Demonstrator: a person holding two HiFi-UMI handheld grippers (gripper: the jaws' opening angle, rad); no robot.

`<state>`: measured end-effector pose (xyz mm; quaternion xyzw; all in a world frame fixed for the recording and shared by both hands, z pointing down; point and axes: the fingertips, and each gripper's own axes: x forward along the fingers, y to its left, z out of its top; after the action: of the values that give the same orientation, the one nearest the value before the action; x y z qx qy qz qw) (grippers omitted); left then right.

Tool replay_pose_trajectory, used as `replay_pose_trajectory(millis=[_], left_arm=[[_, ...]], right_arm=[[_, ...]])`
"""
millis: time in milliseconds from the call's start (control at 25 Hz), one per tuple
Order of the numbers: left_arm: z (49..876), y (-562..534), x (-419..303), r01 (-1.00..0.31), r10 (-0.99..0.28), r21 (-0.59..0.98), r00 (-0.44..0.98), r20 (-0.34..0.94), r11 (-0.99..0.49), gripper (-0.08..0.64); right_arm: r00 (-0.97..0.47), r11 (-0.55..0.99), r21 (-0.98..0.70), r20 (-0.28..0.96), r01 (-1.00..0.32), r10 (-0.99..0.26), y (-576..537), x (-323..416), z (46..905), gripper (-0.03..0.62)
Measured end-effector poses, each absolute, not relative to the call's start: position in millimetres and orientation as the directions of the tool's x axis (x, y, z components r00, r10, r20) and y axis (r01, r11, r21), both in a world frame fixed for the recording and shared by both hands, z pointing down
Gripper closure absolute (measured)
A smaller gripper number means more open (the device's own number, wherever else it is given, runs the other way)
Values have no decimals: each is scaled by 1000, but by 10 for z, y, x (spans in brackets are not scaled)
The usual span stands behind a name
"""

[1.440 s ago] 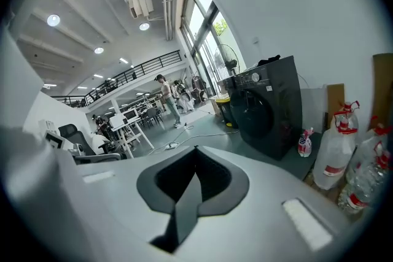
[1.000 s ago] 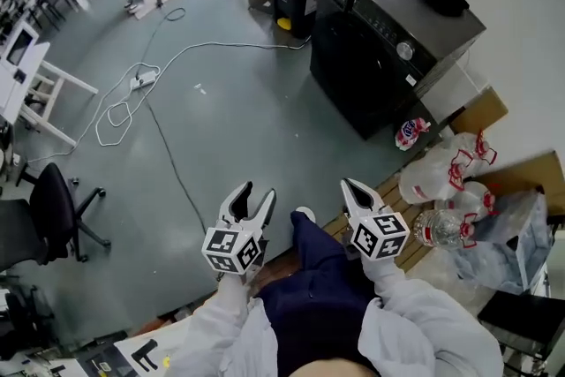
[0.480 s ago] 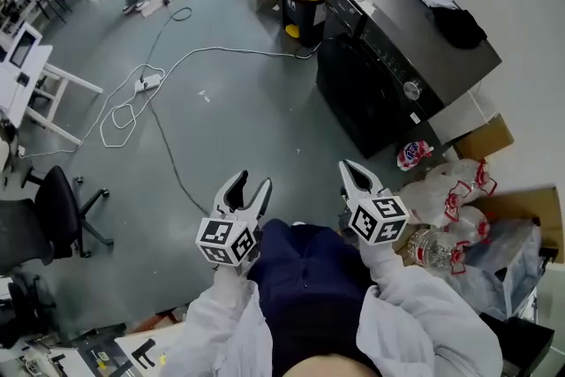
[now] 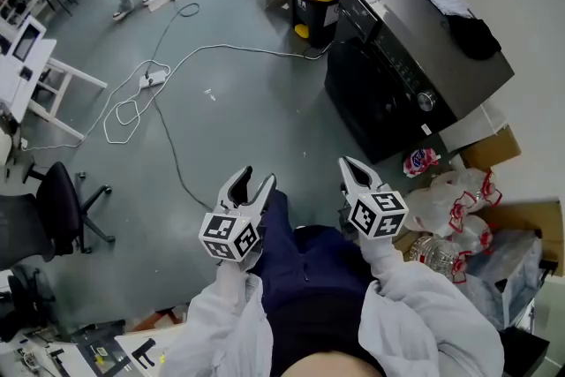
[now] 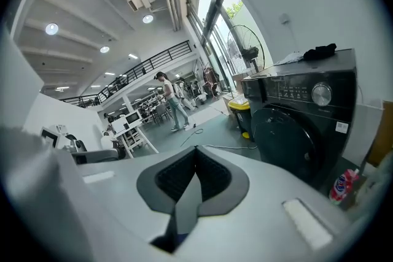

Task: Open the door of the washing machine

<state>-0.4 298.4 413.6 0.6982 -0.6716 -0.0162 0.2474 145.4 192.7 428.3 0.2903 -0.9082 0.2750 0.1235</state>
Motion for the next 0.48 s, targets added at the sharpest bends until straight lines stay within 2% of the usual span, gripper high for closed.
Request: replay_pose_trajectory(millis=[160,480], left_arm=[[4048,2742,-223,-925,-943,380,127,308,0,330],[3914,1934,-1056,-928,-926,361,214,311,-93,330]], right_arm=[[-790,664,-433,393,-610,-470,1685,1201,4212,586],[-730,586,-436,382,-683,-566,955,586,4070,586]])
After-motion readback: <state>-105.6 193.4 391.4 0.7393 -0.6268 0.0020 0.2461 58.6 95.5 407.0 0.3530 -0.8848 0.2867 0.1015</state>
